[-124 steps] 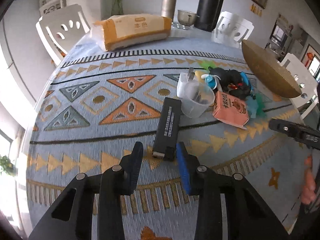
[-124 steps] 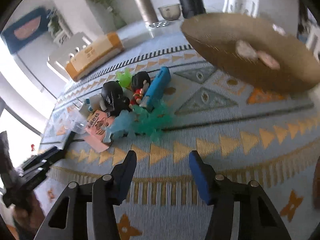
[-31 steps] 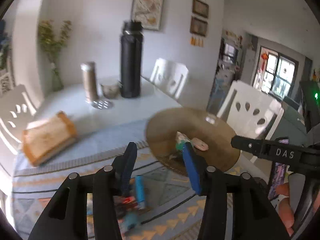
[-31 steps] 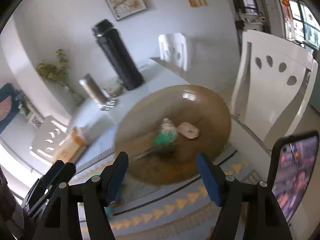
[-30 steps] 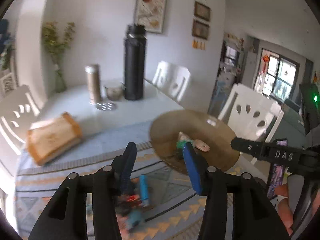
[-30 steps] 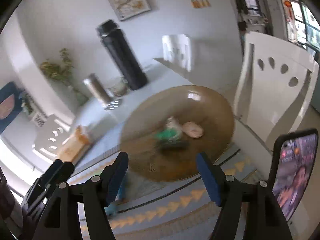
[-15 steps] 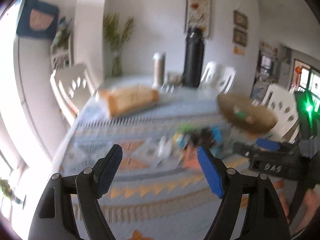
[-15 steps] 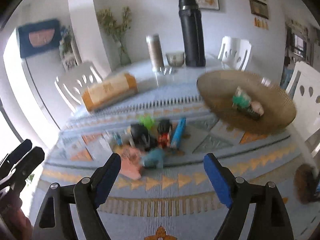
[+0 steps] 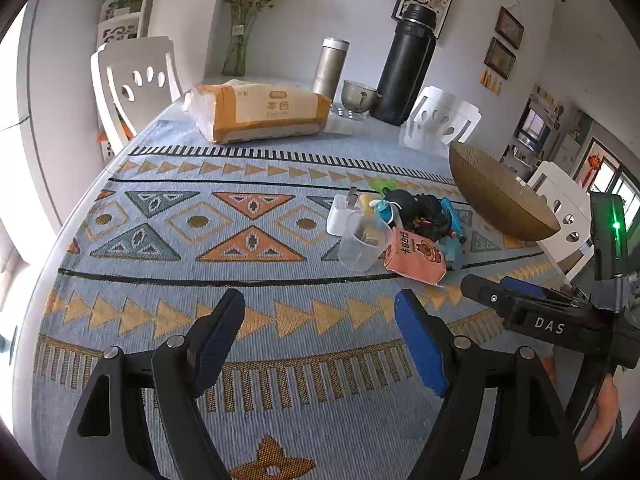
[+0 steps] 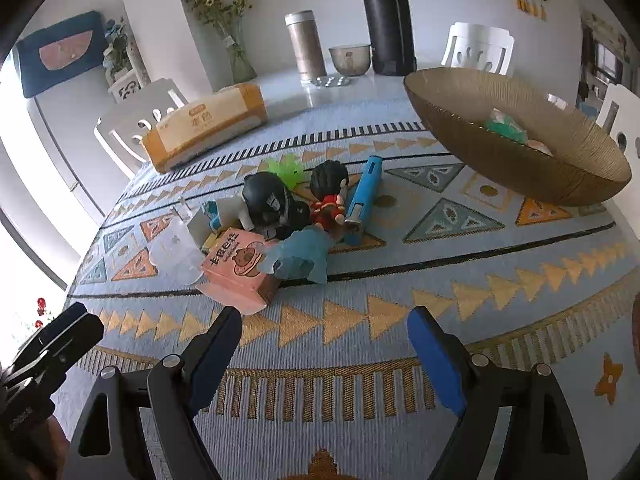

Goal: Organize rigid objects
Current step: 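Withdraw both tools from the bowl back over the table items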

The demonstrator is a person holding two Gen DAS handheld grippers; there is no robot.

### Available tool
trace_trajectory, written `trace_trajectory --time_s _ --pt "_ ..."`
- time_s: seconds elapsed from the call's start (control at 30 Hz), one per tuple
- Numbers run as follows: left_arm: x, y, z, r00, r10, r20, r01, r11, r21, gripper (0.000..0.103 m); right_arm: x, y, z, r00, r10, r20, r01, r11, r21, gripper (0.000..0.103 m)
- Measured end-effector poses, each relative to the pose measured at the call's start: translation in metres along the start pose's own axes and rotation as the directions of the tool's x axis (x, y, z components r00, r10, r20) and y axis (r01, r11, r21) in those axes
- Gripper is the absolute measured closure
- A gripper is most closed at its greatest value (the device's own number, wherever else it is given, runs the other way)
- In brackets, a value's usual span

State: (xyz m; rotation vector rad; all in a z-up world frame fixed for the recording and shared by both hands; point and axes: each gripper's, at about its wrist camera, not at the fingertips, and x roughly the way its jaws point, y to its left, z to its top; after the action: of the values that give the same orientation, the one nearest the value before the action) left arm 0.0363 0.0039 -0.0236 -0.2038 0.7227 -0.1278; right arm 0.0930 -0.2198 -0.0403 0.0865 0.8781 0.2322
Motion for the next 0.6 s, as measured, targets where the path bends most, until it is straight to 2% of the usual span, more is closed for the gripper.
trace_trajectory --time_s 0.27,0.6 --pt "0.003 -0.004 0.0 1.0 0.016 -0.022 -0.016 1.0 0.02 0.027 0.002 0.013 -0.002 0.999 -0.053 -0.005 0.052 0.997 -0.059 0.019" --pt "0.003 -0.005 -0.001 0.999 0.023 -0.033 -0.022 0.999 0.031 0.027 0.005 0.014 -0.002 0.998 -0.067 -0.018 0.066 0.996 -0.06 0.019"
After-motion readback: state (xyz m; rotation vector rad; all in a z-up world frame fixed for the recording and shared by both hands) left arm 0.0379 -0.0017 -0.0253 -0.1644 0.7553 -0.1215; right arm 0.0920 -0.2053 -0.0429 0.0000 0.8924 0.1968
